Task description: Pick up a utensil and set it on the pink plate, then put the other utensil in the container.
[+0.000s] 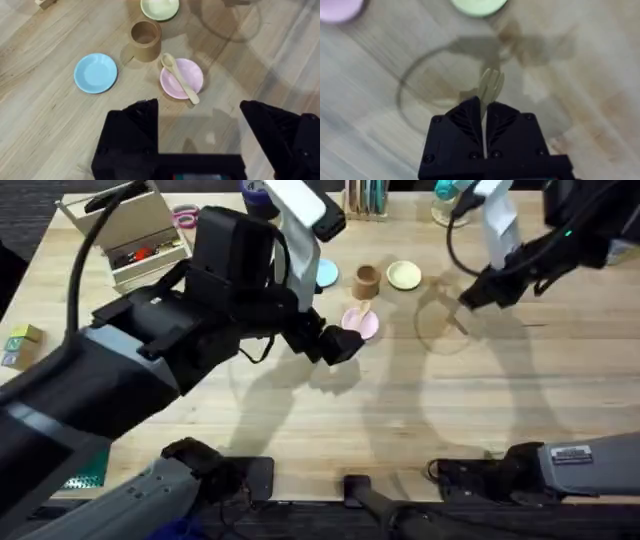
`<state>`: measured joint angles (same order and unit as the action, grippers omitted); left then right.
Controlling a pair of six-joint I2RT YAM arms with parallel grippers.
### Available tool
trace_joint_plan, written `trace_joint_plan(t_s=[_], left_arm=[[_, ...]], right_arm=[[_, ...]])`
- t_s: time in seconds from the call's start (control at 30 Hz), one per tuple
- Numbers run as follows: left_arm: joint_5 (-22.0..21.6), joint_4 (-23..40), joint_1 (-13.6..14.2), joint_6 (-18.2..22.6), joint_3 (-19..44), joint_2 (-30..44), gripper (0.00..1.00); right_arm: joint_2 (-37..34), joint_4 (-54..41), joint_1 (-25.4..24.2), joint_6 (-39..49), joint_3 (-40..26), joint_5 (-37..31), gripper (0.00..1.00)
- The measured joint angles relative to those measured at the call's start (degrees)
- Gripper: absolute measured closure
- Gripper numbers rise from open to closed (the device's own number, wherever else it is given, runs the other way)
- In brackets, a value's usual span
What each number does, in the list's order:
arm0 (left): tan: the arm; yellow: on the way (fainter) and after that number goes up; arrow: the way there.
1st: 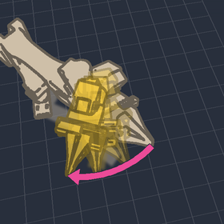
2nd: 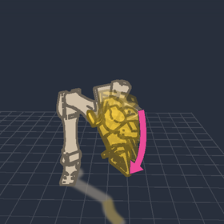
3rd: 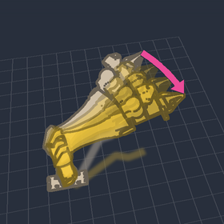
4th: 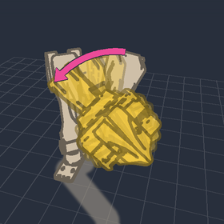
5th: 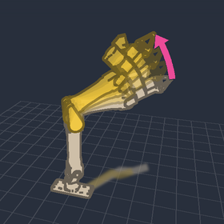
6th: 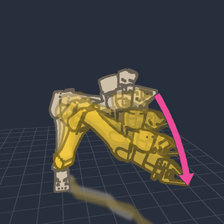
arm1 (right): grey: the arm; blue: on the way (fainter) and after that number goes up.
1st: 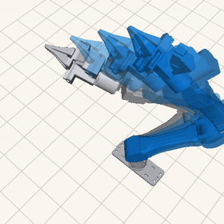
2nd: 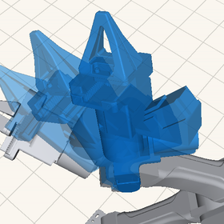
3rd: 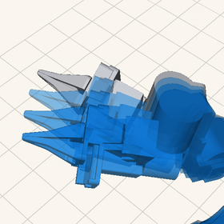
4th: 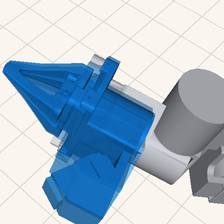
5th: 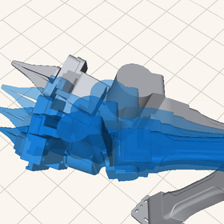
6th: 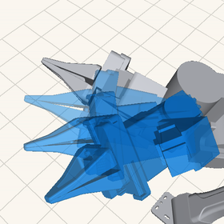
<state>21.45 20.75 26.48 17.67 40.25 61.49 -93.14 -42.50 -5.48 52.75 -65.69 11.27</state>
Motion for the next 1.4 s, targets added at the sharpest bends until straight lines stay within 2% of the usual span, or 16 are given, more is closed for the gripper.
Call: trace_joint_plan(t_s=[0.3,0.53,0.7,0.9,1.13,1.27,1.4], left_arm=[[0.0,0.0,0.0,0.0,0.0,0.0,0.006],[0.0,0.0,0.0,0.0,0.0,0.0,0.005],[0.0,0.0,0.0,0.0,0.0,0.0,0.005],[0.0,0.0,0.0,0.0,0.0,0.0,0.005],[0.0,0.0,0.0,0.0,0.0,0.0,0.006],[0.0,0.0,0.0,0.0,0.0,0.0,0.006],[0.0,0.0,0.0,0.0,0.0,0.0,0.006]], right_arm=[[5.4,0.1,0.0,-3.7,-2.5,11.0,0.97],[10.8,-0.5,0.0,-15.9,-2.5,16.2,0.97],[14.4,-0.2,0.0,-21.3,-2.5,21.4,0.969],[17.1,-0.2,0.0,-23.4,-2.5,26.5,0.966],[17.2,-0.1,0.0,-24.1,-2.4,28.5,0.966],[19.0,0.8,0.0,-24.2,0.5,29.0,0.966],[23.0,6.6,0.0,-25.7,7.2,29.1,0.966]])
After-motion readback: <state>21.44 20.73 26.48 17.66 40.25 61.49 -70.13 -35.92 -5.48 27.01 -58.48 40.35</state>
